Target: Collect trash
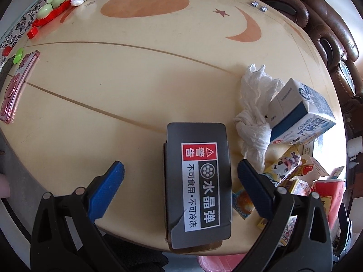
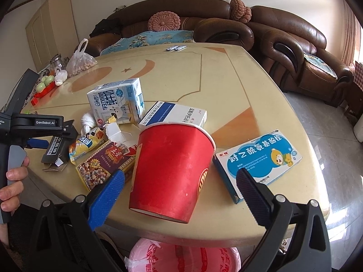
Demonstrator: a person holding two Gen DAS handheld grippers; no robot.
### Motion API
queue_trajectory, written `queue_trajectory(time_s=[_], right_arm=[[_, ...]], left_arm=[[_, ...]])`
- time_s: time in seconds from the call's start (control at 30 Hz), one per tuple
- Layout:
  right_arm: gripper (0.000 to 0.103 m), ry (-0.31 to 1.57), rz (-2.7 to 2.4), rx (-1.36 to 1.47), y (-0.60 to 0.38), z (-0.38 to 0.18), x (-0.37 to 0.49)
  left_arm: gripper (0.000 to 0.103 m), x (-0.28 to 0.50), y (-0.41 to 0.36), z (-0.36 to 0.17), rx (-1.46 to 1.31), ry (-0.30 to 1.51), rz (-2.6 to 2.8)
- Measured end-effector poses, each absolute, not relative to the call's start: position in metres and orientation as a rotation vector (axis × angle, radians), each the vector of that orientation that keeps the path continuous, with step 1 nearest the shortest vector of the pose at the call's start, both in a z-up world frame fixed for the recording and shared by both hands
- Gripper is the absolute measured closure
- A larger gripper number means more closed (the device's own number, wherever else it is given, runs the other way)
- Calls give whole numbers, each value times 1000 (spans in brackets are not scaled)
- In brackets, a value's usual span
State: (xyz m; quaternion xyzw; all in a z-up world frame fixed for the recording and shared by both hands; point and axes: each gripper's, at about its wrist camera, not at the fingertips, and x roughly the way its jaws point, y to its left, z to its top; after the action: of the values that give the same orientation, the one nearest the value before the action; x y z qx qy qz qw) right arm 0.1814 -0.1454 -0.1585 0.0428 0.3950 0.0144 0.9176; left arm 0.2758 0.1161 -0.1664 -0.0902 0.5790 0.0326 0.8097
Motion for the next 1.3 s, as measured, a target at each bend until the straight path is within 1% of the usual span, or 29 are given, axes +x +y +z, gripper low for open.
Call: queue_trajectory(time_s=[0.17,0.3,0.33,0.4,0.57,0.63,0.67,0.73,0.8,1.07,1.3], right_arm=[[14,835,32,95,-146,-166,186],[30,848,45,103,-144,-172,189],[33,854,50,105,-144,-173,190],[33,848,47,102,-143,-173,189],[34,838,46,93,-142,-173,189],[36,830,51,98,-142,-172,188],[36,828,51,97,-142,-172,188],[36,819,45,87,-141,-170,187],[36,811,42,83,-141,-168,186],[37,774,30,74,-141,-158,181],[37,760,22,75,-146,-151,181]], left_arm=[[5,279,115,-168,-176,1227,69],[6,281,114,-169,-164,1220,64],[6,284,114,-169,-163,1219,64],[8,287,113,-170,-155,1218,64],[18,284,114,-167,-127,1215,81],[27,283,115,-165,-127,1211,86],[29,282,116,-164,-132,1210,84],[38,281,118,-163,-140,1205,86],[43,280,121,-162,-157,1203,85],[44,273,128,-161,-200,1204,68],[44,265,125,-146,-166,1147,72]])
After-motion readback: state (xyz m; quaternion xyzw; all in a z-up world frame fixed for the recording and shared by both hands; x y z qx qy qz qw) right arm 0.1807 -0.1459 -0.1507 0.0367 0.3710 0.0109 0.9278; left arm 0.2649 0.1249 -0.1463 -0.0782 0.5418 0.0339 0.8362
